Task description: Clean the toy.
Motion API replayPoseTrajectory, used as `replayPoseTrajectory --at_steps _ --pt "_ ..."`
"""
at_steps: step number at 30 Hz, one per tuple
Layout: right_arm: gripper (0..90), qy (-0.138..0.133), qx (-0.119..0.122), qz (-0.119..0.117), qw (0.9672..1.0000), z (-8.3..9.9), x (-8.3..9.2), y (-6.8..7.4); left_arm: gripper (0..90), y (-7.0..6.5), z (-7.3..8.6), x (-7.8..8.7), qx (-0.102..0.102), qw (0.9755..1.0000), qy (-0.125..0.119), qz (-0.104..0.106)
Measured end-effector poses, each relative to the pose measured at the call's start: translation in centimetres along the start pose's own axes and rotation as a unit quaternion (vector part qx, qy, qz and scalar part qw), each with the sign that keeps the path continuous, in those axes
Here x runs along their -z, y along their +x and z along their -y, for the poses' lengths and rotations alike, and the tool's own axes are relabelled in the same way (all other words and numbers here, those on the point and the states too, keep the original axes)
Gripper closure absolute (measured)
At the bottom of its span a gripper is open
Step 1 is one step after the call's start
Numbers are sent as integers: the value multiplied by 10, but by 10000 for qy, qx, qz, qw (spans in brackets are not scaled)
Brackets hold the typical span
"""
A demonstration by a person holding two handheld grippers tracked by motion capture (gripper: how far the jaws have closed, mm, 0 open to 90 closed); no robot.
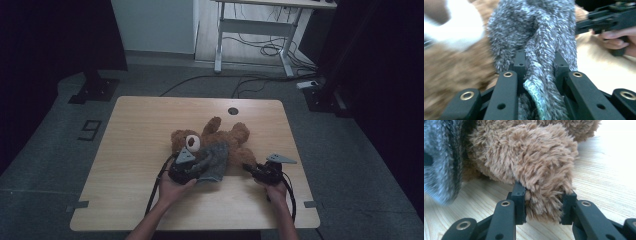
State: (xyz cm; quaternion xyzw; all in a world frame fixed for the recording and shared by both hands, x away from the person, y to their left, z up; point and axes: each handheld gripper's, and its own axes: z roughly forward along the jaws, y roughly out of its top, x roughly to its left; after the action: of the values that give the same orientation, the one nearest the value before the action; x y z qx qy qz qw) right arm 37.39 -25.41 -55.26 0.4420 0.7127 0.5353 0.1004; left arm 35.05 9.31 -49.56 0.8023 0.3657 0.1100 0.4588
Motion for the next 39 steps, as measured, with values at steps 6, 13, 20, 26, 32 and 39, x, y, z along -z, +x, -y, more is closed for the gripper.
replayPoseTrajectory --at_steps 6,13,20,26,32,39 --pt "661 35 43 -23 10000 0 0 0 710 16 26 10 162 9998 42 61" --pt "660 34 50 -30 10000 0 0 0 710 27 43 28 270 9996 21 -59" --pt "660 34 40 -40 10000 0 0 -1 711 44 57 44 483 9985 31 -237" --pt "659 36 45 -39 10000 0 0 0 710 51 64 51 520 9981 72 -329" --pt "659 46 27 -51 10000 0 0 -1 712 56 70 64 669 9971 -86 -348" --pt "659 53 16 -42 10000 -1 0 -1 713 41 38 72 336 9981 -469 -201"
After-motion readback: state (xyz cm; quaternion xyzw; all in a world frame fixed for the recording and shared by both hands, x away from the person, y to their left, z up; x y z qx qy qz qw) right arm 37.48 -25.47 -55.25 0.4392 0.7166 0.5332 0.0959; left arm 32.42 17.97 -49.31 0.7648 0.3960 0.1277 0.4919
